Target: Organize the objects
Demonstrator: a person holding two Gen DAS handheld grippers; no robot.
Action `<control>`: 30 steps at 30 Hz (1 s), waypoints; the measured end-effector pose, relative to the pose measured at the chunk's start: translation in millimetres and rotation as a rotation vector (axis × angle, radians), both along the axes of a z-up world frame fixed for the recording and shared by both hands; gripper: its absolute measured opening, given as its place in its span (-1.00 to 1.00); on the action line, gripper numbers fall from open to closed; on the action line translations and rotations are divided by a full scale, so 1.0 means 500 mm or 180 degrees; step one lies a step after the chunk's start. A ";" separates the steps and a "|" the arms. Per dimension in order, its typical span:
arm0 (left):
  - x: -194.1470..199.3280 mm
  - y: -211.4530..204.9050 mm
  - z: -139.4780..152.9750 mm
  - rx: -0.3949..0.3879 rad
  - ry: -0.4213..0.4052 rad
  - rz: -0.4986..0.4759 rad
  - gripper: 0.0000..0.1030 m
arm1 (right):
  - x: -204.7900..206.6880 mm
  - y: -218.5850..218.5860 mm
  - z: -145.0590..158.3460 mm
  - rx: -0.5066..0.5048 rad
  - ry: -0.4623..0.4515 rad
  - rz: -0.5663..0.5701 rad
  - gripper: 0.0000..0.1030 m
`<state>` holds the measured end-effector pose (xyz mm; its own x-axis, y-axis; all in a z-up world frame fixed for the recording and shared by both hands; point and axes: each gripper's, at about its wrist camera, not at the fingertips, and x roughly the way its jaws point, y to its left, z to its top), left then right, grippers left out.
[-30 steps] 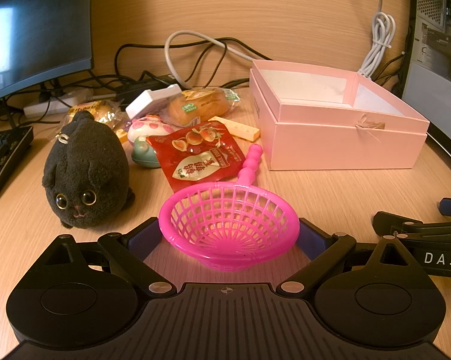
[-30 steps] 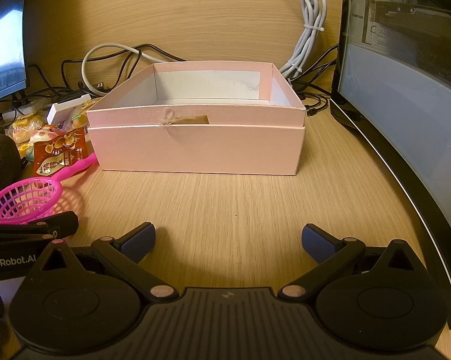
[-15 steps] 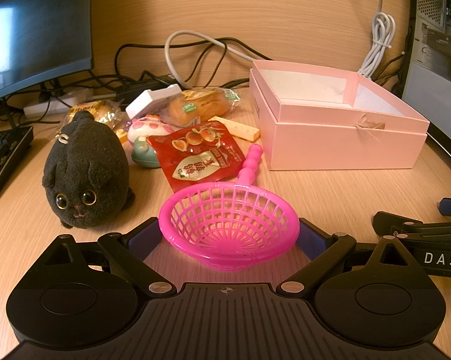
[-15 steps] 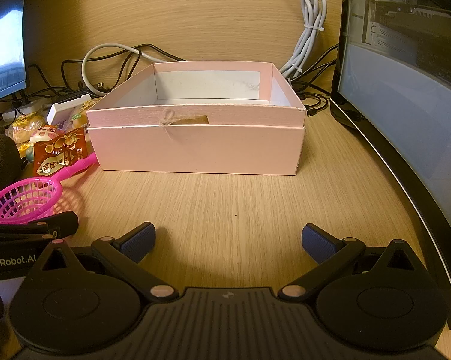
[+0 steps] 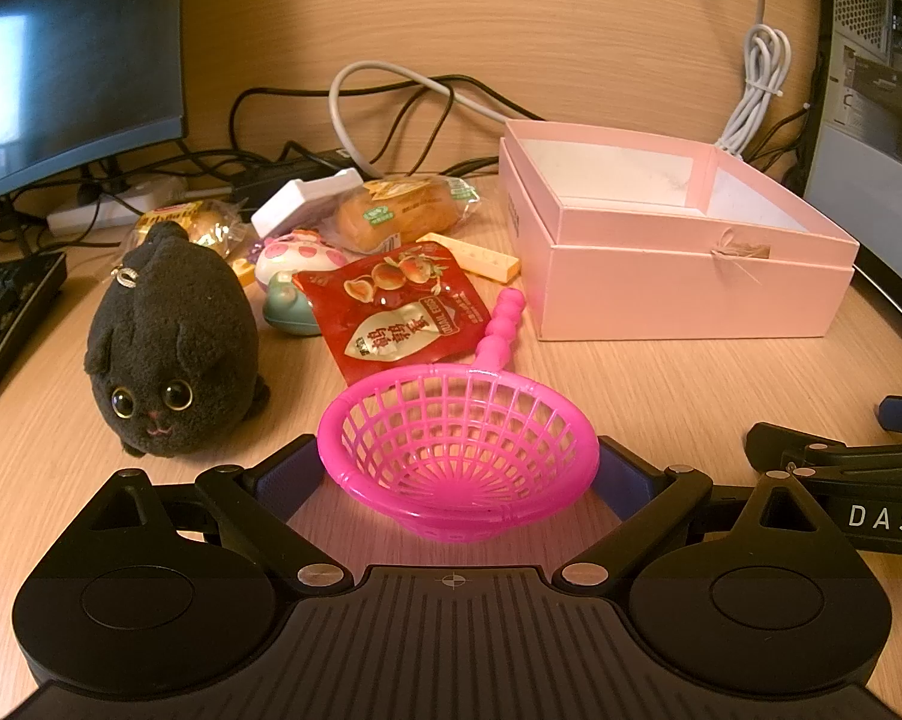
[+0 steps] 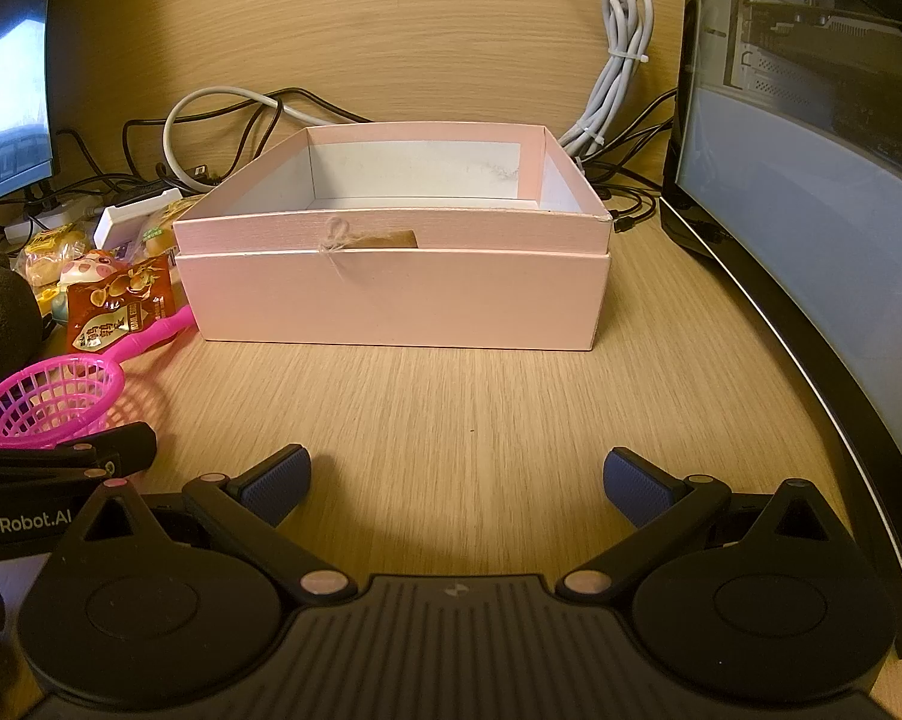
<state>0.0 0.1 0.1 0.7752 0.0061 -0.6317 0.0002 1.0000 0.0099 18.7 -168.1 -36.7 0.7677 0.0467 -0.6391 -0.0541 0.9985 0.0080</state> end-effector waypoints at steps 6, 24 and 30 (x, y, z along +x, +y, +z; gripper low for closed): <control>0.000 0.000 0.000 0.0000 0.0000 0.0000 0.92 | 0.000 0.000 0.000 0.0000 0.0000 0.0001 1.00; 0.001 -0.002 0.000 0.0008 0.0000 0.0020 0.92 | 0.000 0.000 0.001 0.0014 -0.0001 -0.0009 1.00; -0.001 -0.006 0.007 -0.0026 0.0007 0.0027 0.90 | 0.006 -0.006 0.012 -0.0003 0.0239 0.0155 1.00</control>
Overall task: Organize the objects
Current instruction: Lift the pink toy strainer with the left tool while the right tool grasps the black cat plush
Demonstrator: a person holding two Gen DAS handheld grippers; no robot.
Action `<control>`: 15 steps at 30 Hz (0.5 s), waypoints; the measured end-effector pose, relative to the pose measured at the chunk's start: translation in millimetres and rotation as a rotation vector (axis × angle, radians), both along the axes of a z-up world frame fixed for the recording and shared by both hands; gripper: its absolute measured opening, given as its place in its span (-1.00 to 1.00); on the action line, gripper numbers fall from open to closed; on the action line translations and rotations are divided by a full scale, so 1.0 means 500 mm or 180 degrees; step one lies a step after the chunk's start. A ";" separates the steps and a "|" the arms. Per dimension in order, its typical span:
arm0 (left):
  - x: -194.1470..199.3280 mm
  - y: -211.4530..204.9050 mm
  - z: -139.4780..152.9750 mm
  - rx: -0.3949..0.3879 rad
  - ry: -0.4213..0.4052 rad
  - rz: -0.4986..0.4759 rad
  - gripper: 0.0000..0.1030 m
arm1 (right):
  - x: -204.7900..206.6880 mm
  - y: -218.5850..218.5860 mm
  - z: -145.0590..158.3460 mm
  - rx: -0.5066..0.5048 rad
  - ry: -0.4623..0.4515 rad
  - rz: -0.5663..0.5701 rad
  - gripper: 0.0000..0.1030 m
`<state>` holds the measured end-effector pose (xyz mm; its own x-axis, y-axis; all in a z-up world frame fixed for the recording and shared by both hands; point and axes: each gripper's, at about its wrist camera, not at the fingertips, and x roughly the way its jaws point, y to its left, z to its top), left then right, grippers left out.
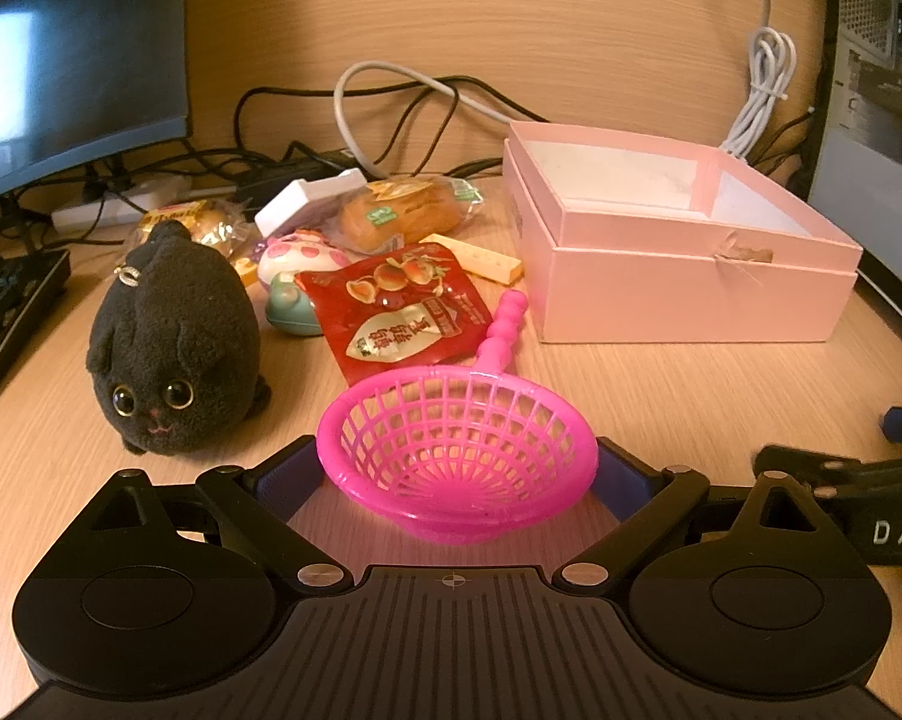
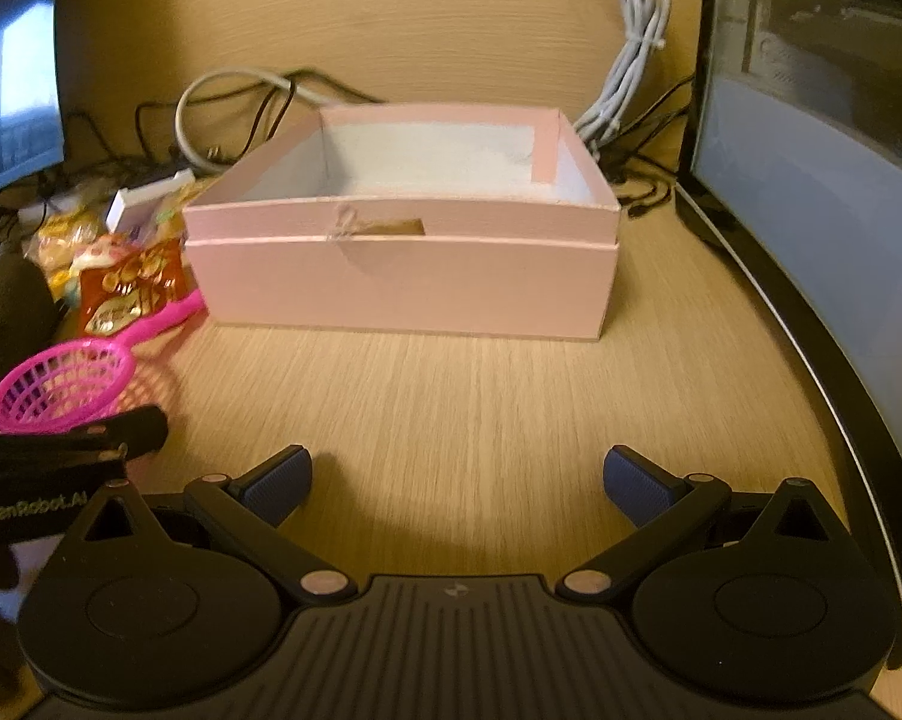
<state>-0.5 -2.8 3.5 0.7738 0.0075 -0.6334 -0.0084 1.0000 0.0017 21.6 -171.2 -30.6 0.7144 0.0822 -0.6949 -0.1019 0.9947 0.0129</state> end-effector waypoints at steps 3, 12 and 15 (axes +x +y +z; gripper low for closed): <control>-0.013 0.013 0.010 -0.0131 0.0027 -0.0068 0.89 | -0.012 -0.004 0.001 -0.0007 0.0067 0.0005 1.00; 0.009 0.024 0.059 -0.0015 0.0152 -0.0284 0.89 | -0.024 -0.010 0.006 -0.0035 0.0174 0.0091 1.00; 0.042 0.025 0.040 -0.0054 0.0452 -0.0365 0.89 | -0.027 -0.012 0.006 -0.0039 0.0159 0.0134 1.00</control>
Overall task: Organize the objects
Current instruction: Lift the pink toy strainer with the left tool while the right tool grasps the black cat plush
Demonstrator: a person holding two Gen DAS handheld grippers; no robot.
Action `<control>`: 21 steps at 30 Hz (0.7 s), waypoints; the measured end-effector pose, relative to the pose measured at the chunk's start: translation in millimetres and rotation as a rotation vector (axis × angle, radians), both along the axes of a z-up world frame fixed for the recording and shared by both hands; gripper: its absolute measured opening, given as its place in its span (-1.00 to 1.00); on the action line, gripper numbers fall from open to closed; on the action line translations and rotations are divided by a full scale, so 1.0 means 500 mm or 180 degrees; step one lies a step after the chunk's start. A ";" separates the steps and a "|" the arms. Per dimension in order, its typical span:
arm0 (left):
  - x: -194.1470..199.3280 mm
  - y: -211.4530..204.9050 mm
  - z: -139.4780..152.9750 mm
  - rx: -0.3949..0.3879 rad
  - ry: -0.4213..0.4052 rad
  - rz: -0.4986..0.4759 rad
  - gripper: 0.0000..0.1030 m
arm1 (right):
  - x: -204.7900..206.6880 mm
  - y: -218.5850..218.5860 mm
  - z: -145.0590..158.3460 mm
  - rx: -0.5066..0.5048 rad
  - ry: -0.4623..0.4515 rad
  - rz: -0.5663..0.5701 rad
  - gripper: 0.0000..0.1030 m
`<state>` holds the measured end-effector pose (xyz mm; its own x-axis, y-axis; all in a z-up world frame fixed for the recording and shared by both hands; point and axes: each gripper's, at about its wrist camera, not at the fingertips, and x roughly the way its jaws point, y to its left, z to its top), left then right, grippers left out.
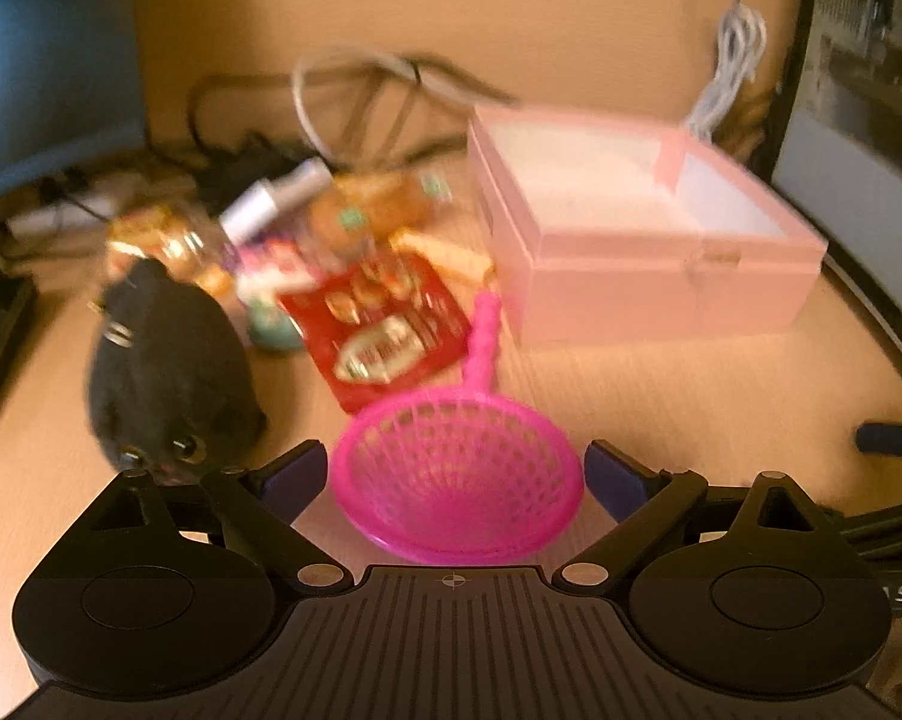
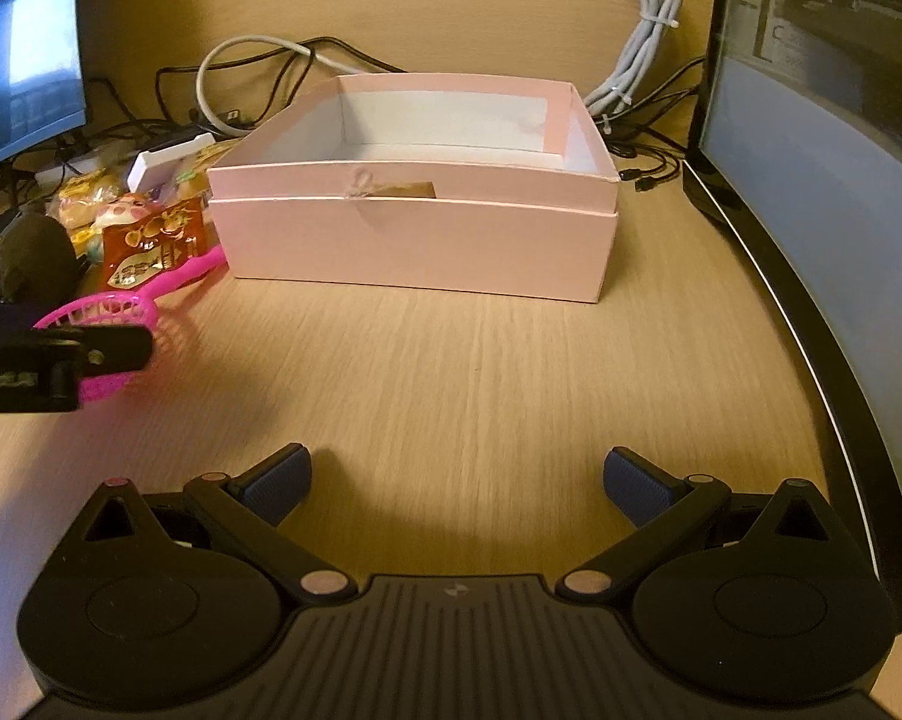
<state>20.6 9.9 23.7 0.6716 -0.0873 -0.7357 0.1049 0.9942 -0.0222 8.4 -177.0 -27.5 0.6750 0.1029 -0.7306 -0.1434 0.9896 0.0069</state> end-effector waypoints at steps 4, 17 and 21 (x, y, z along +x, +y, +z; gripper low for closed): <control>0.009 -0.003 -0.017 0.0035 0.0077 -0.0047 0.79 | 0.007 -0.006 0.009 0.0029 0.0159 0.0023 1.00; -0.085 0.071 0.081 -0.0290 -0.0288 -0.0162 0.69 | -0.061 0.033 0.058 -0.0530 -0.0366 0.0012 1.00; -0.125 0.150 0.138 -0.0354 -0.0555 0.0053 0.69 | -0.046 0.103 0.078 -0.0353 -0.0150 0.0613 1.00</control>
<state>-41.8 84.9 92.7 0.7899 -0.1492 -0.5948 0.1003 0.9883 -0.1148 -14.8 -125.6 11.7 0.6842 0.1539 -0.7128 -0.3274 0.9383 -0.1117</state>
